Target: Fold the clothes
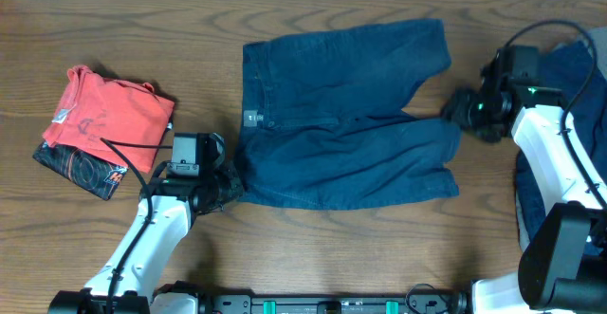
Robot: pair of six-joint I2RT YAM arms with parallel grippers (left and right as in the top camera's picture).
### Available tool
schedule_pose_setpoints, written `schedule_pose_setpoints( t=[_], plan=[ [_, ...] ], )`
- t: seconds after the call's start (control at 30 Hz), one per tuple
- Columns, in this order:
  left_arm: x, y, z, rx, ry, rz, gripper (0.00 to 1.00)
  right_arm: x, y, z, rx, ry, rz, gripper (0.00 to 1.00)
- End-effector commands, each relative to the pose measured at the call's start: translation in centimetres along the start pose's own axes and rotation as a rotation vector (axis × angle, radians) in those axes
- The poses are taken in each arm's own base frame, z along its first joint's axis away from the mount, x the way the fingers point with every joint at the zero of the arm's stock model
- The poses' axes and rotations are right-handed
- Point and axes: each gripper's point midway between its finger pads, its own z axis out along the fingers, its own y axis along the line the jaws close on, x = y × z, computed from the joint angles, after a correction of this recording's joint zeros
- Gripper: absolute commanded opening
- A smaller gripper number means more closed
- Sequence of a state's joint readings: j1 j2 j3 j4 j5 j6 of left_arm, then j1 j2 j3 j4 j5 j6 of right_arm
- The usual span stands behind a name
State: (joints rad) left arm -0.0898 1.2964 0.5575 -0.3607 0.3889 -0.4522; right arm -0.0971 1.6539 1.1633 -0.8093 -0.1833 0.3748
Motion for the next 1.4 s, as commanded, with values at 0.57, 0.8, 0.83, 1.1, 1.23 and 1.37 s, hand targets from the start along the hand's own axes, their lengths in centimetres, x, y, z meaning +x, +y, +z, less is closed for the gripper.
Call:
schedule_pose_setpoints(
  t=[0.57, 0.8, 0.83, 1.1, 1.23, 1.37],
  plan=[
    [1.7, 1.1, 0.0, -0.045, 0.069, -0.04, 0.06, 13.3, -3.9, 2.2, 0.058, 0.366, 0.222, 0.61],
    [2.5, 1.5, -0.1, -0.063, 0.1, -0.052, 0.06, 12.6, -4.3, 5.3, 0.014, 0.253, 0.266, 0.58],
    [2.6, 1.5, -0.1, -0.064, 0.103, -0.054, 0.06, 12.6, -4.3, 5.5, 0.01, 0.245, 0.264, 0.56],
    [3.4, 1.3, -0.2, -0.05, 0.139, -0.064, 0.06, 13.2, -4.8, 5.7, 0.027, 0.254, 0.266, 0.01],
    [4.5, -0.1, -0.4, 0.033, 0.202, -0.058, 0.06, 14.0, -5.1, 5.3, 0.044, 0.288, 0.267, 0.01],
    [6.1, -0.4, -1.3, 0.056, 0.263, -0.056, 0.06, 13.8, -5.3, 3.6, 0.046, 0.283, 0.268, 0.01]
  ],
)
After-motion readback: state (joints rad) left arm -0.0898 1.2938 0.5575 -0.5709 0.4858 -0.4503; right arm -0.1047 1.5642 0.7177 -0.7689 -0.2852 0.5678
